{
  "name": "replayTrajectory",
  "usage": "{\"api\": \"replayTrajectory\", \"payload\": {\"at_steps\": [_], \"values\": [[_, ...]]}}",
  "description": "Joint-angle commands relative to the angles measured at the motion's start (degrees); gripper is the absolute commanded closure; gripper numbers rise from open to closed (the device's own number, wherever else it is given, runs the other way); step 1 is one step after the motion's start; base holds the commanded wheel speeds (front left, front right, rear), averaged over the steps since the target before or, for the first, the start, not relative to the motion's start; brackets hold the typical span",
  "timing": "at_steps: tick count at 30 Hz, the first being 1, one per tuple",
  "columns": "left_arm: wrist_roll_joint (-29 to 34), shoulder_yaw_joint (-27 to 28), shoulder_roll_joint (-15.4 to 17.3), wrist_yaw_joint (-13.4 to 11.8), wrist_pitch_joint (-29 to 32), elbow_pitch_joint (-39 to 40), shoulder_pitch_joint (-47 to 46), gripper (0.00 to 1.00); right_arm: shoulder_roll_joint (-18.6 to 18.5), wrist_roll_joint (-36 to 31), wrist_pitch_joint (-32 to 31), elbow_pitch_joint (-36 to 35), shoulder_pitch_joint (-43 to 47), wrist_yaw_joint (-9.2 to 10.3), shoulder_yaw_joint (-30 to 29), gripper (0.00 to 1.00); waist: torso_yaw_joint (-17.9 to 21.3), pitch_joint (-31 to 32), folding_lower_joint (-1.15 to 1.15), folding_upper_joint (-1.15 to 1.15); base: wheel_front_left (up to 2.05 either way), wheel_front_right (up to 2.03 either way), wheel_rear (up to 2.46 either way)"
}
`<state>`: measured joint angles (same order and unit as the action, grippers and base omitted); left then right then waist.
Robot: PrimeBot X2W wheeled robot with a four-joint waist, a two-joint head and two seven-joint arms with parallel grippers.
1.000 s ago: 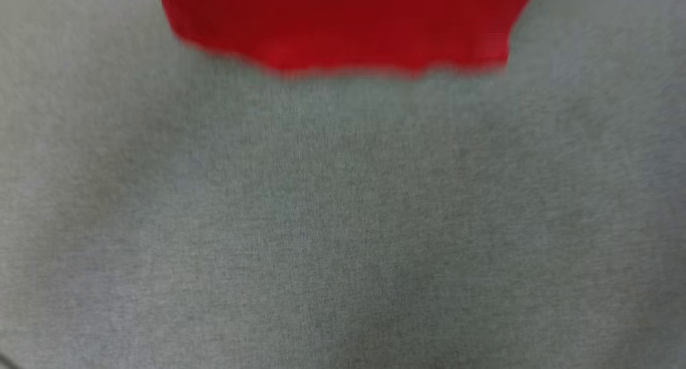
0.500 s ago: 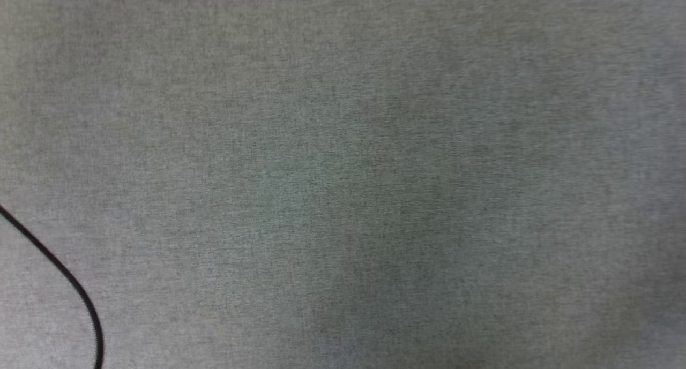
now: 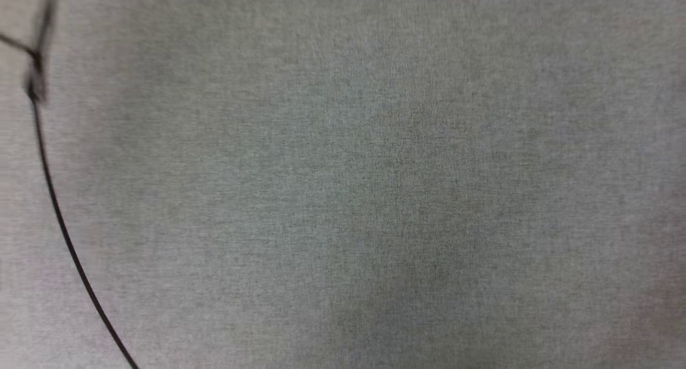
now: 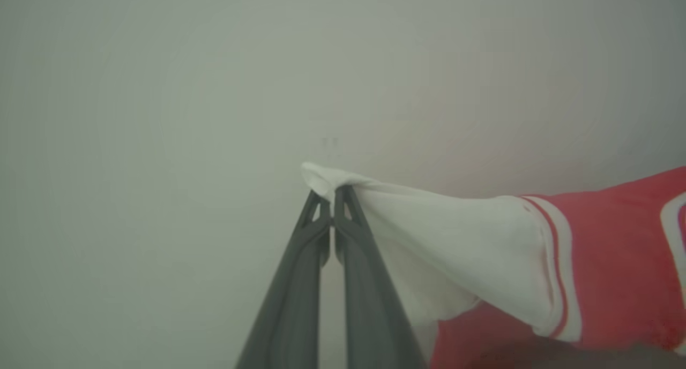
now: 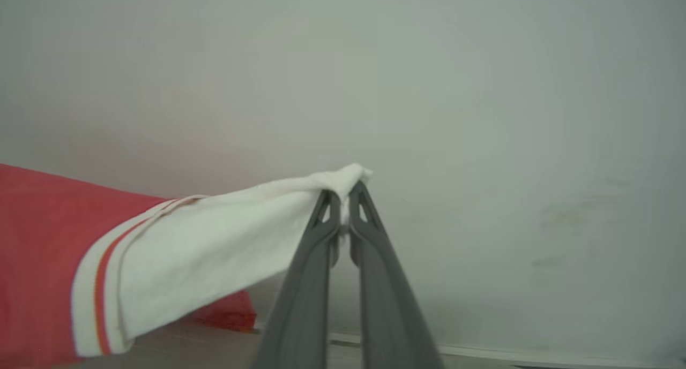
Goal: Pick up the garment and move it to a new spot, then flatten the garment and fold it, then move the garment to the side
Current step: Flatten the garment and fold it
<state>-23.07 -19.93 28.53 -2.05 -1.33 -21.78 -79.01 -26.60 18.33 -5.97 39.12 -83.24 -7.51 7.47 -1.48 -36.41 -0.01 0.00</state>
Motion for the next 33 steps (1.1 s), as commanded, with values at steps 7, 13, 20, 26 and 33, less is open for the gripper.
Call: {"api": "replayTrajectory", "payload": {"at_steps": [7, 13, 20, 26, 33], "values": [[-3.16, -0.65, 0.51, 0.04, -3.05, -1.21, 16.59, 1.0, -1.4, 4.32, -0.71, 0.34, 16.18, 0.04, 2.73, 1.0, -0.78, 9.01, 0.01, 0.0, 0.0, 0.0, 0.0], [-5.23, -2.01, 2.12, 0.88, -2.36, -2.5, 29.55, 1.0, -4.48, 8.79, -6.5, -3.17, 30.16, 0.05, 6.0, 1.0, -0.86, 16.08, 0.01, 0.0, 0.0, 0.0, 0.0], [-8.77, -3.48, 6.28, 1.59, 4.43, -0.96, 45.06, 1.0, -7.53, 14.99, -15.77, -10.61, 45.02, 0.08, 6.33, 1.0, -0.77, 22.54, 0.01, 0.0, 0.0, 0.0, 0.0], [-11.36, -4.36, 11.07, 1.08, 10.62, 5.14, 56.8, 1.0, -8.53, 20.32, -24.32, -17.88, 55.42, 0.08, 2.95, 1.0, -0.52, 25.53, 0.01, 0.0, 0.0, 0.0, 0.0], [-14.31, -3.59, 15.74, -1.78, 15.38, 13.99, 68.19, 1.0, -8.61, 21.37, -32.24, -25.52, 66.13, 0.08, -3.27, 1.0, -0.31, 26.86, 0.01, 0.0, 0.0, 0.0, 0.0]]}}
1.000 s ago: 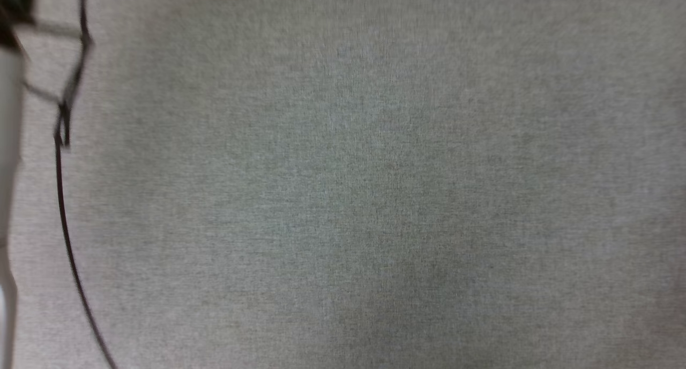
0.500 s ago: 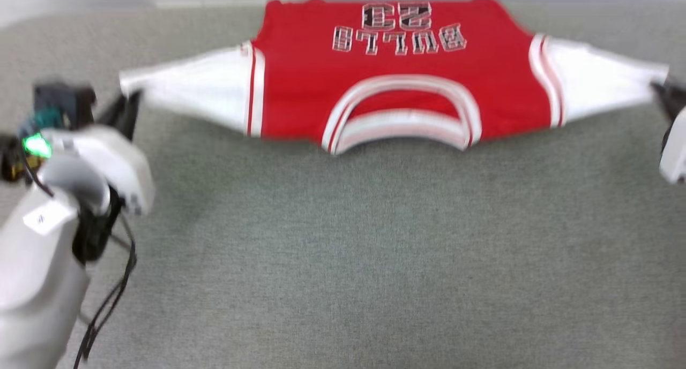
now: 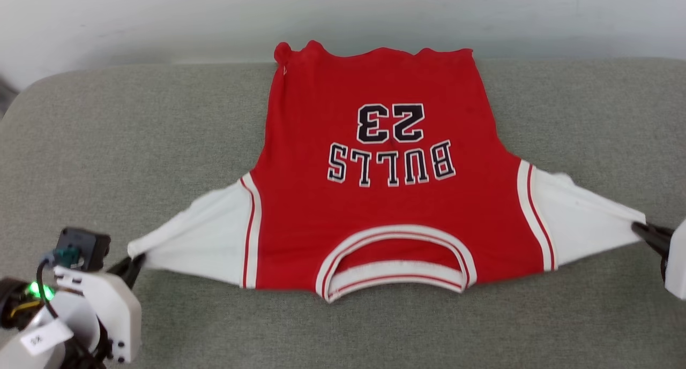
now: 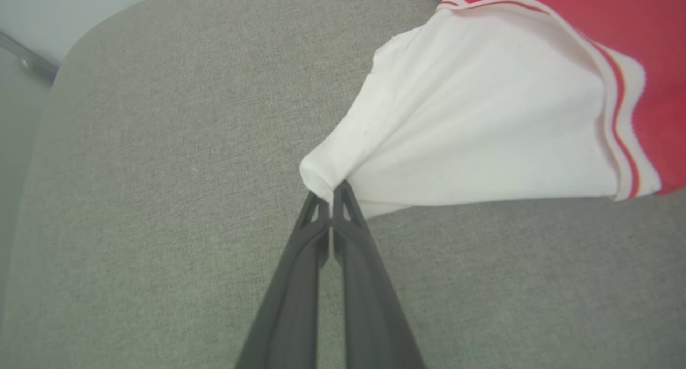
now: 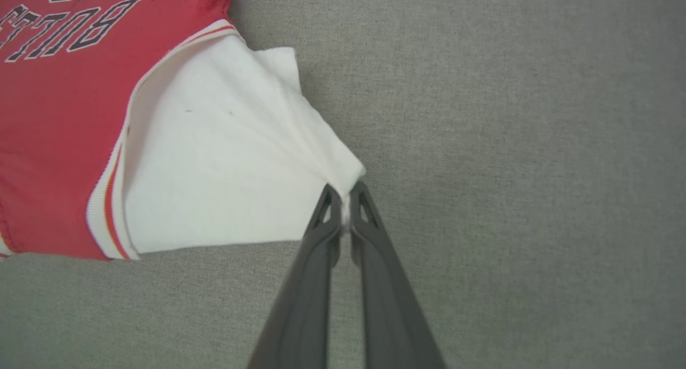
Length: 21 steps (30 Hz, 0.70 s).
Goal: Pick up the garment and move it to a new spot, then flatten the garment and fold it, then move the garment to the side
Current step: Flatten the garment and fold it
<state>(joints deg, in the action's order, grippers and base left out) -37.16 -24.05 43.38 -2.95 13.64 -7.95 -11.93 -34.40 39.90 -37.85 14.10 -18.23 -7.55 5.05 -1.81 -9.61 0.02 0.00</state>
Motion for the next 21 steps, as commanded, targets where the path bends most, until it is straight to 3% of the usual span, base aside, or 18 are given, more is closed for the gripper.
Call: {"api": "replayTrajectory", "payload": {"at_steps": [1, 14, 21], "values": [[-0.79, 0.69, 1.38, -1.28, 0.99, 1.49, 2.72, 1.0, -0.72, -0.14, -1.39, -1.6, 2.73, 0.12, -1.91, 1.0, 0.08, 0.17, -0.02, 0.0, 0.0, 0.0, 0.0], [-7.67, 1.53, 7.28, -6.57, 8.51, 16.92, 20.97, 1.0, 5.76, -3.4, -15.74, -14.43, 20.64, 0.11, -14.94, 1.0, 0.9, 1.53, -0.02, 0.0, 0.0, 0.0, 0.0], [-9.13, 0.97, 6.53, -6.61, 8.32, 19.55, 23.45, 1.0, 9.01, -4.91, -18.84, -18.95, 24.94, 0.1, -17.0, 1.0, 0.57, 0.86, -0.02, 0.0, 0.0, 0.0, 0.0]]}}
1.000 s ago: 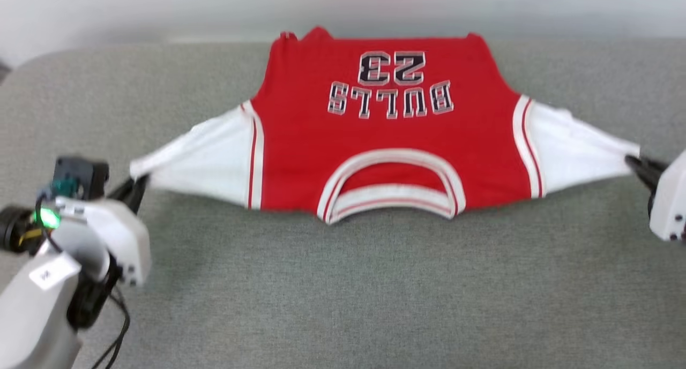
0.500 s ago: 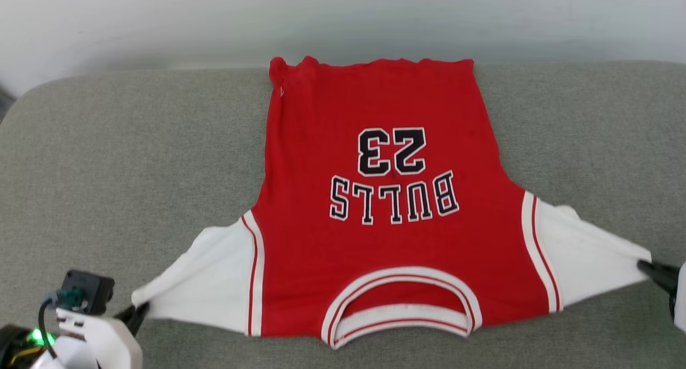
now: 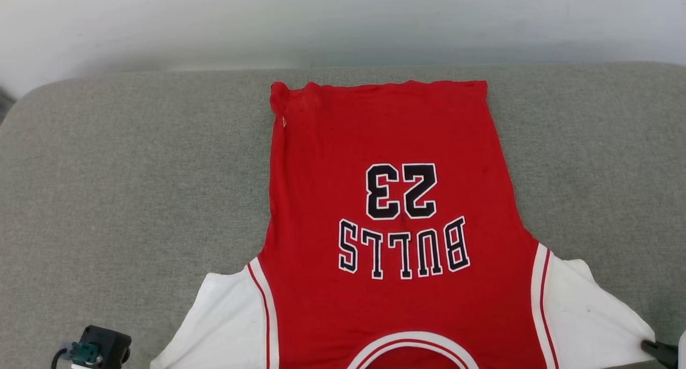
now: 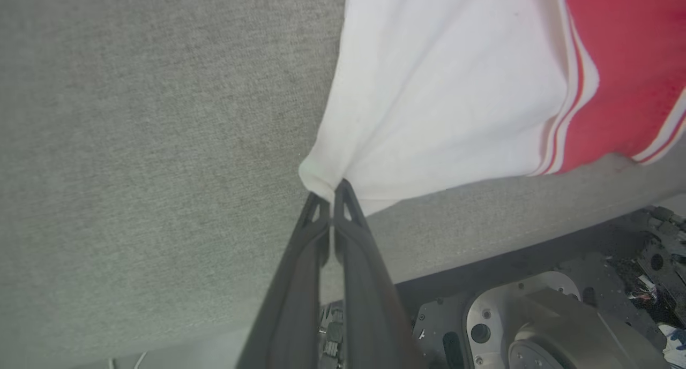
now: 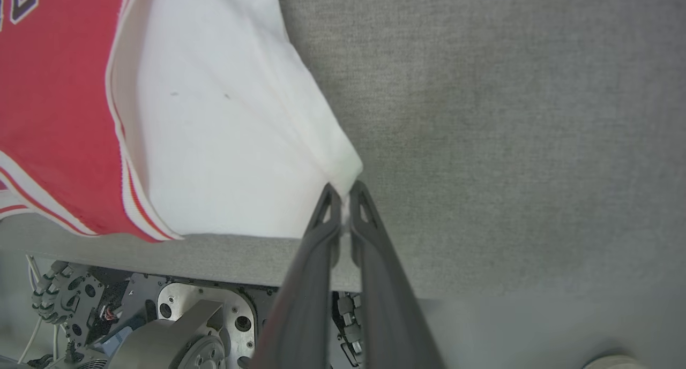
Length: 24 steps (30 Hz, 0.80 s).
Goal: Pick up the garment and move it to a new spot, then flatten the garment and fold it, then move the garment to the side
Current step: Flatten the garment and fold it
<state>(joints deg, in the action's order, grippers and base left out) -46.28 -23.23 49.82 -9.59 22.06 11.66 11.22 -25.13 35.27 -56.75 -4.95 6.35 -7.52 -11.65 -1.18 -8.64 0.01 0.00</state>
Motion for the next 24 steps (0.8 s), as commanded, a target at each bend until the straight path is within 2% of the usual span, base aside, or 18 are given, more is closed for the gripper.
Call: {"api": "replayTrajectory", "payload": {"at_steps": [1, 3, 4, 5, 10, 13, 16, 19, 24], "values": [[-0.17, 0.11, -0.07, 0.21, -0.23, 0.18, 0.21, 1.0, 0.0, -0.4, -0.3, -0.58, 0.6, 0.06, -0.46, 1.0, -0.14, -0.33, -0.01, 0.0, 0.0, 0.0, 0.0], [0.05, -0.1, -0.27, 0.46, -0.38, 0.58, -0.33, 1.0, 0.08, -1.06, -0.57, -1.91, 0.24, 0.06, -0.93, 1.0, -0.43, -1.04, -0.01, 0.0, 0.0, 0.0, 0.0], [0.21, -0.25, -0.32, 0.73, -0.41, 0.84, -0.79, 1.0, 0.02, -1.21, -0.73, -2.68, -0.23, 0.06, -1.0, 0.63, -0.62, -1.43, -0.01, 0.0, 0.0, 0.0, 0.0], [0.16, -0.33, -0.44, 1.04, -0.48, 1.26, -1.31, 1.0, -0.26, -0.97, -0.97, -3.59, -0.71, 0.05, -0.72, 0.0, -0.83, -1.79, -0.01, 0.0, 0.0, 0.0, 0.0], [-1.53, -0.5, -1.05, 2.88, 0.27, 4.71, -3.13, 1.0, -1.78, 1.47, -4.35, -7.51, -4.24, 0.04, -1.92, 0.0, -2.58, -5.31, -0.01, 0.0, 0.0, 0.0, 0.0], [-0.59, -0.56, -0.62, 2.65, 0.77, 7.63, -4.19, 1.0, -2.53, 2.34, -6.43, -9.96, -8.99, 0.04, -3.32, 0.0, -4.27, -8.33, -0.01, 0.0, 0.0, 0.0, 0.0], [0.52, -0.63, -0.37, 2.1, 0.85, 10.98, -4.88, 1.0, -2.27, 2.78, -10.09, -11.31, -16.1, 0.04, -3.84, 0.0, -5.93, -11.85, -0.01, 0.0, 0.0, 0.0, 0.0], [0.14, -1.13, -1.22, 2.64, 1.22, 14.64, -6.12, 1.0, -2.02, 1.98, -14.57, -11.18, -25.0, 0.04, -3.27, 0.0, -8.09, -16.2, -0.01, 0.0, 0.0, 0.0, 0.0], [2.79, -2.47, -1.94, 3.3, 1.34, 18.29, -8.82, 1.0, -2.39, -2.56, -21.23, -6.78, -40.47, 0.04, -1.1, 0.0, -11.81, -21.86, -0.01, 0.0, 0.0, 0.0, 0.0]]}}
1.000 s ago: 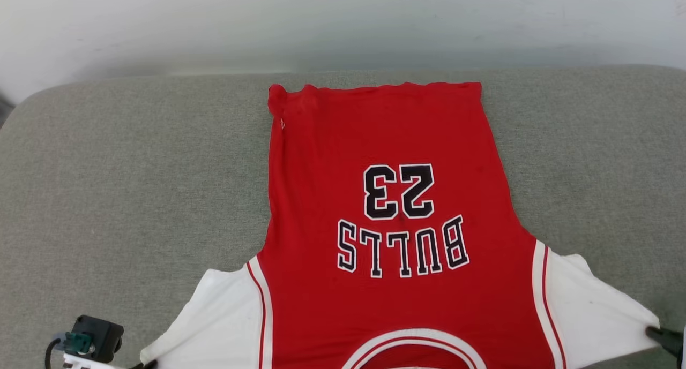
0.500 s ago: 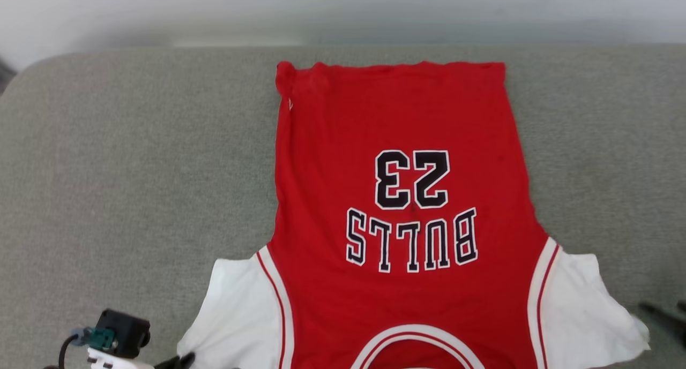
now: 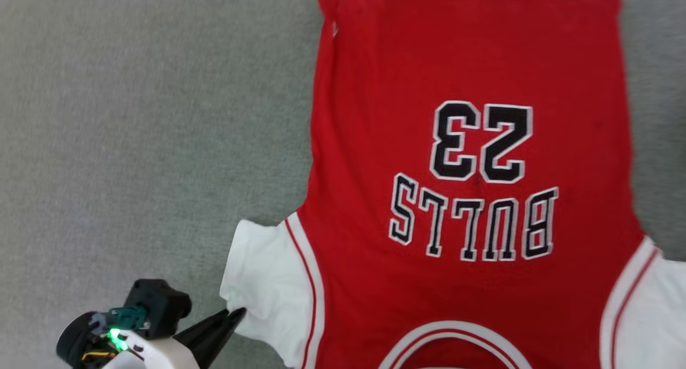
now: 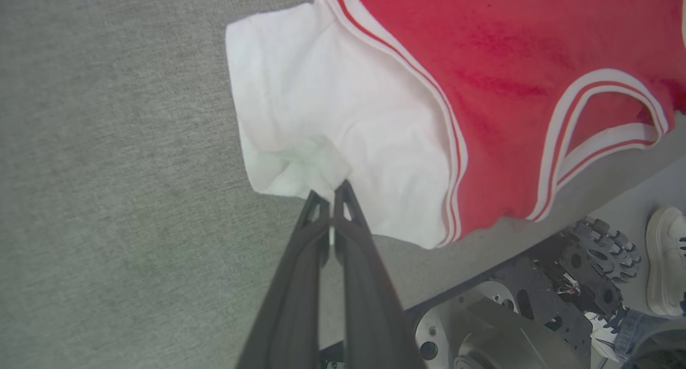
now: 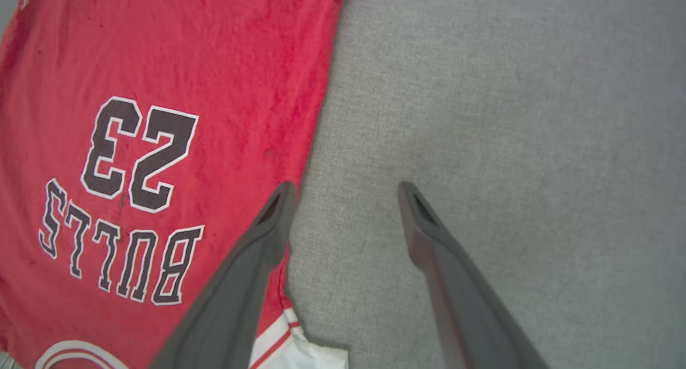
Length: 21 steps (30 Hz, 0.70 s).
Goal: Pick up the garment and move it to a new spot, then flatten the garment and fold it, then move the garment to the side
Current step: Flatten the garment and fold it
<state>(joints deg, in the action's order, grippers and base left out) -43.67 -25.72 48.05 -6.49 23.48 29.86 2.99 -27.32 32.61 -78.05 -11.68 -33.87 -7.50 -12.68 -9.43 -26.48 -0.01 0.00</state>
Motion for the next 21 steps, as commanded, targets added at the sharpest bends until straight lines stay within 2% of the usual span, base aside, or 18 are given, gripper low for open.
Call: {"api": "replayTrajectory", "payload": {"at_steps": [1, 7, 10, 16, 21], "values": [[0.67, -0.36, -0.36, 0.42, -0.09, 0.56, -1.21, 1.0, -0.07, -1.09, -0.91, 1.28, -3.17, 0.02, 0.47, 0.0, -4.22, -4.89, 0.01, 0.0, 0.0, 0.0, 0.0], [3.72, -2.68, -1.95, 1.78, 0.22, 2.49, -4.83, 1.0, 1.68, -8.25, -5.87, 9.32, -18.12, 0.02, 1.26, 0.0, -8.5, -9.59, 0.01, 0.0, 0.0, 0.0, 0.0], [4.83, -4.0, -2.95, 2.46, 0.42, 2.95, -6.38, 1.0, 0.9, -12.21, -7.16, 12.23, -23.14, 0.02, 1.84, 0.0, -10.35, -11.18, 0.01, 0.0, 0.0, 0.0, 0.0], [7.12, -5.68, -4.43, 3.19, 0.27, 3.26, -8.6, 1.0, 0.15, -16.92, -9.12, 16.64, -28.74, 0.02, 2.25, 0.0, -13.33, -13.4, 0.01, 0.0, 0.0, 0.0, 0.0], [7.6, -6.65, -5.29, 3.9, 0.02, 3.14, -9.65, 1.0, -0.79, -19.78, -10.1, 18.97, -29.52, 0.02, 3.32, 0.0, -14.88, -14.7, 0.01, 0.0, 0.0, 0.0, 0.0]]}}
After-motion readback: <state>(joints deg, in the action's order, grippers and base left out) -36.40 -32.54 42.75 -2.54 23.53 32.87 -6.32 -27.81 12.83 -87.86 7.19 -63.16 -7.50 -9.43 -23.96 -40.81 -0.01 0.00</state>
